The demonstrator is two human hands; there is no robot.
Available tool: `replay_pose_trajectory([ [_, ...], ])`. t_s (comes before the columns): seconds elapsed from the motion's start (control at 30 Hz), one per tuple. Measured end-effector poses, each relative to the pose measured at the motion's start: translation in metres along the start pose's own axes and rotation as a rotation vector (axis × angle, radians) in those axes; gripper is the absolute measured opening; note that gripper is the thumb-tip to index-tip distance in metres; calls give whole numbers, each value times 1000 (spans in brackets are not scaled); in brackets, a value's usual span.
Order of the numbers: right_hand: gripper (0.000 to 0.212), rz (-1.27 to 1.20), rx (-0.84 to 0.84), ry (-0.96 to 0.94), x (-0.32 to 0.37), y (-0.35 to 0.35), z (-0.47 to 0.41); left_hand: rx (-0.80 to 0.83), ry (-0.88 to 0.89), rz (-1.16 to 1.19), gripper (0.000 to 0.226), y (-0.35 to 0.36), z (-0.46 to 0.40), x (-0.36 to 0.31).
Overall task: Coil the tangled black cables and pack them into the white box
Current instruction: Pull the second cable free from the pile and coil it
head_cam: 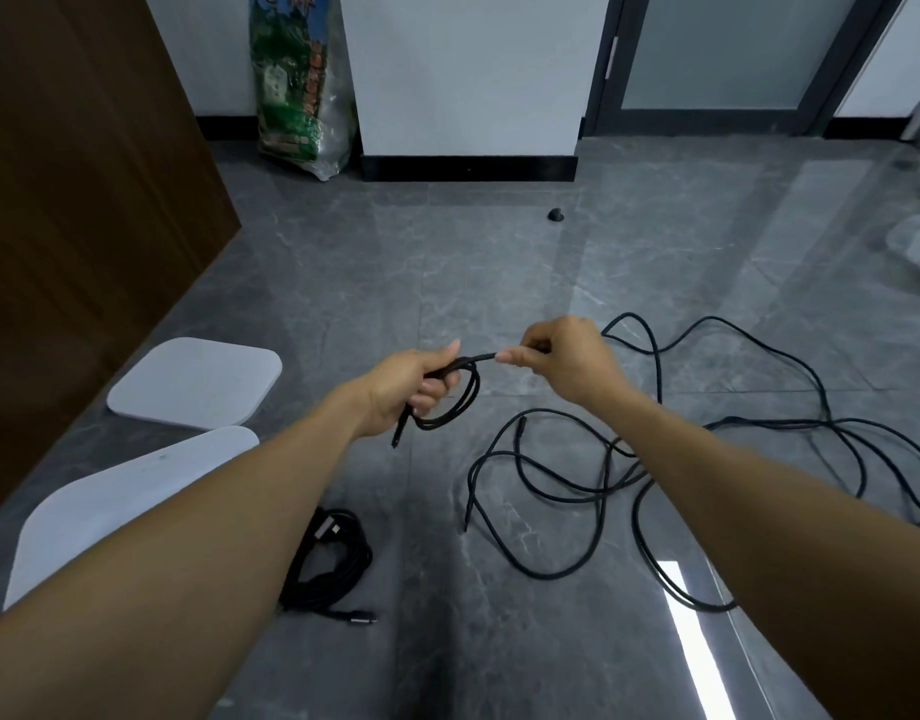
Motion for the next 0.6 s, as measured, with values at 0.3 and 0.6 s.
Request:
replay_pose_trajectory([
  [0.3,27,-22,-11,95,-40,-12,3,-449,86,281,41,-69,8,2],
  [0.6,23,-60,-236,268,-48,-13,2,-883,121,162,47,-89,8,9],
])
Point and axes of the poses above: each hand's wrist, its own z-axis away from the middle knuckle, its own y-axis out of the palm, x = y × z, the point moved 5 cm from there along -z, towards the middle knuckle, and after that the axes turned 3 degrees about z, right-handed, at the moved point
